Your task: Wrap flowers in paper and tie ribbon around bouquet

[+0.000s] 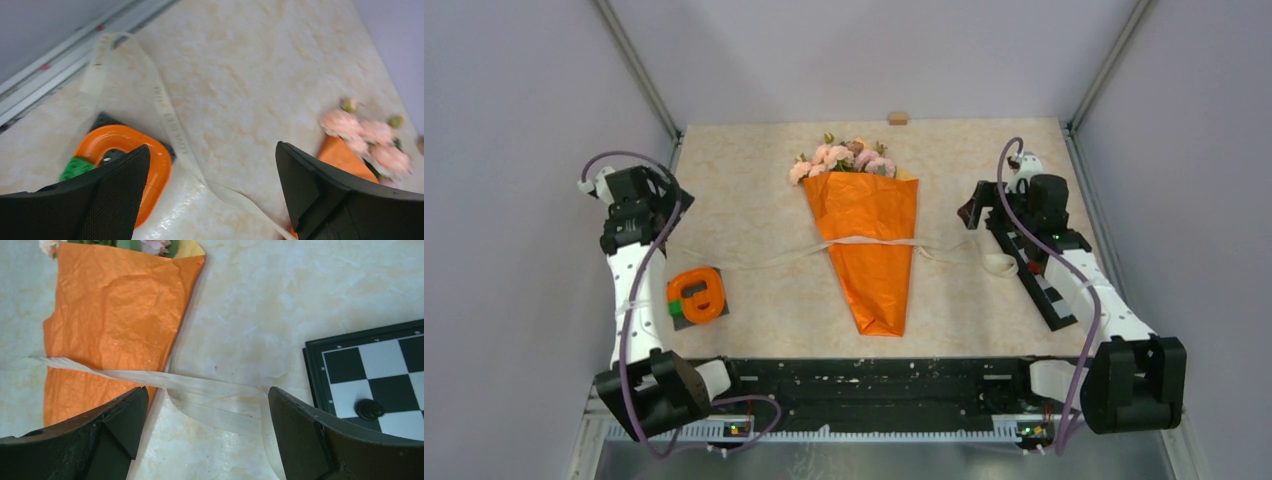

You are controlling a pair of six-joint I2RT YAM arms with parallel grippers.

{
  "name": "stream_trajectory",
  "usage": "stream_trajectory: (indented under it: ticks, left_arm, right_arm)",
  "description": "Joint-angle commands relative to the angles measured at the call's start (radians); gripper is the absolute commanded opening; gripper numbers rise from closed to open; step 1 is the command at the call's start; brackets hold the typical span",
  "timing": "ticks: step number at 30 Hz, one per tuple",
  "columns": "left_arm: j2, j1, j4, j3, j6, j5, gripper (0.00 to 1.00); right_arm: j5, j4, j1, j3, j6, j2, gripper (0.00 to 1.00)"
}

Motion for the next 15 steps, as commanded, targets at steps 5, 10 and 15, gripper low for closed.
stream_trajectory:
  ticks: [5, 10, 15]
  left_arm:
    - [0.058, -0.177, 0.507, -0.195, 0.081, 0.840, 0.99]
    - [0.326, -0.359, 0.540, -0.168, 0.117, 0.879, 0.99]
    - [0.521, -0.392, 0.662, -0.140, 0.080, 0.988, 0.99]
  right_arm:
    - [0.078, 0.213, 0.158, 0.061, 0.189, 0.172, 0.93]
    - [0.098, 0.292, 0.218, 0.128, 0.304, 0.372, 0.93]
    - [0.078, 0.311, 0.237, 0.211, 0.349, 0.566, 0.93]
